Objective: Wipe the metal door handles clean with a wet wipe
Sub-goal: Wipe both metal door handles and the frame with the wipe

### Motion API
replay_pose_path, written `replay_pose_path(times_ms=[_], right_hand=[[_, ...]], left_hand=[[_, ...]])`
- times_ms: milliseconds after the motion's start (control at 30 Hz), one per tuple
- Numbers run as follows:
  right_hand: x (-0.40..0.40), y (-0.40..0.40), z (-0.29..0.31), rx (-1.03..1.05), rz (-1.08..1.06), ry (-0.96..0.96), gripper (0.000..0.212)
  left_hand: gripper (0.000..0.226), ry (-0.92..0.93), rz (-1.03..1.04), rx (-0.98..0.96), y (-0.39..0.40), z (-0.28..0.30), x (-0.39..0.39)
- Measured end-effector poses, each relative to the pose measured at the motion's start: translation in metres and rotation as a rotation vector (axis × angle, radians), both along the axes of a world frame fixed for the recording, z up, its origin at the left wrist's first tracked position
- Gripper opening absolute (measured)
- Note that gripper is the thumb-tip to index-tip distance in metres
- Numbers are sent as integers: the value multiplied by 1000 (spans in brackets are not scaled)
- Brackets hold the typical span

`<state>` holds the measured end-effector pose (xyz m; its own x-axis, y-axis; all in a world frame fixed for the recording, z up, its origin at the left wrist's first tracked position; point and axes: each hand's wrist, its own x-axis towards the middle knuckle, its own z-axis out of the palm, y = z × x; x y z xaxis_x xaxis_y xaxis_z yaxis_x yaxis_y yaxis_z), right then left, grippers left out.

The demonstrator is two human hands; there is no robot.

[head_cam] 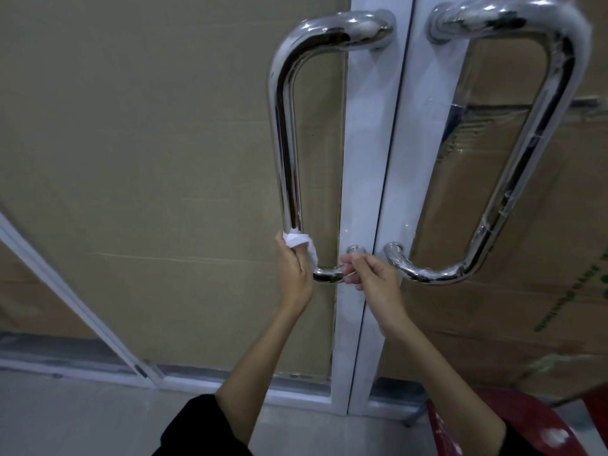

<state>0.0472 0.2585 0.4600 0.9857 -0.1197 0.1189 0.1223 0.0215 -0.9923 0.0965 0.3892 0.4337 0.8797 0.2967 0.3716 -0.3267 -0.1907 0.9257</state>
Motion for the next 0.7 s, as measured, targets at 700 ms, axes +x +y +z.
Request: replay_pose_path(times_ms=[700], right_hand=[[-5, 5, -4, 26, 4, 71, 23]], left_hand=[[44, 584, -252, -679, -6, -14, -5]])
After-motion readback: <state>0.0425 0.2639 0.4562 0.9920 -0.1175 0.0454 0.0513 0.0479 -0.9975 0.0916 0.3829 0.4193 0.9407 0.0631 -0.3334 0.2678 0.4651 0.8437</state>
